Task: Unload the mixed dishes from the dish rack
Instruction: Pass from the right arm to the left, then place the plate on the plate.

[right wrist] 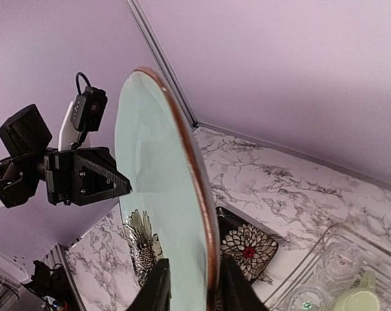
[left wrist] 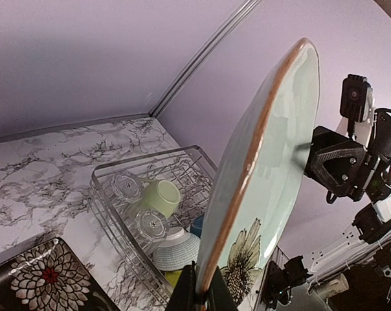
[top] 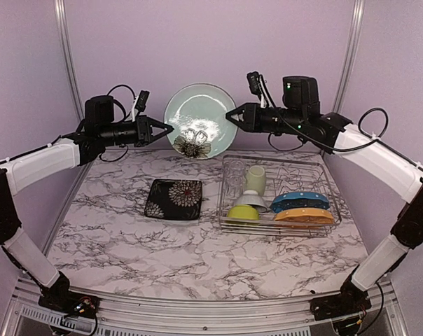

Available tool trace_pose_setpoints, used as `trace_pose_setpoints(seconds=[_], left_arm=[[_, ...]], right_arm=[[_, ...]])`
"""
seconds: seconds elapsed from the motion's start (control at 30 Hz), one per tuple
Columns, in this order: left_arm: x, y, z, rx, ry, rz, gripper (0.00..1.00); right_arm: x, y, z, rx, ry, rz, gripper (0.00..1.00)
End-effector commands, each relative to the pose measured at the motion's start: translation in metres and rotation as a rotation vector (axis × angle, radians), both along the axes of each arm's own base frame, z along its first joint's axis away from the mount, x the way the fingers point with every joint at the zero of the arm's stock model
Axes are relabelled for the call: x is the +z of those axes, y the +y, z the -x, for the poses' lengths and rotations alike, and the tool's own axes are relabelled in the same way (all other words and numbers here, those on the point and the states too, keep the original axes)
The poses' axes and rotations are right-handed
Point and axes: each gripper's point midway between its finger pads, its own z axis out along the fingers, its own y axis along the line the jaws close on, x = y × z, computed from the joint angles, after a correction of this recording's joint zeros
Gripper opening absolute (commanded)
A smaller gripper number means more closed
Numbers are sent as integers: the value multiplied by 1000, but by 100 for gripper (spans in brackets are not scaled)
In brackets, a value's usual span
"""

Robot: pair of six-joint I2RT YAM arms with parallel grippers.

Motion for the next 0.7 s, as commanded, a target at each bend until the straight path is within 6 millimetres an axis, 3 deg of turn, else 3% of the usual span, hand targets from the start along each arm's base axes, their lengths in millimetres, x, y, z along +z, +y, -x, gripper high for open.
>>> trace_pose_setpoints(seconds=[0.0, 0.1, 0.17, 0.27, 0.4, 0.67], left_arm=[[17, -3, 1, -28, 54, 106, 0], [11, 1, -3, -19, 126, 143, 0], [4, 5, -9, 0, 175, 153, 0], [-11, 14, -17, 30, 235, 140, 0], [-42, 33, -31, 92, 342, 118, 0], [-129, 65, -47, 207, 566, -19, 0]], right_arm=[[40, -18, -2, -80, -94, -56, 37], [35, -24, -7, -120, -89, -23, 56], [33, -29, -9, -147, -94, -3, 77], [35, -39, -12, -190, -123, 26, 97], [40, -52, -12, -235, -166, 76, 98], [41, -79, -9, -288, -208, 225, 98]])
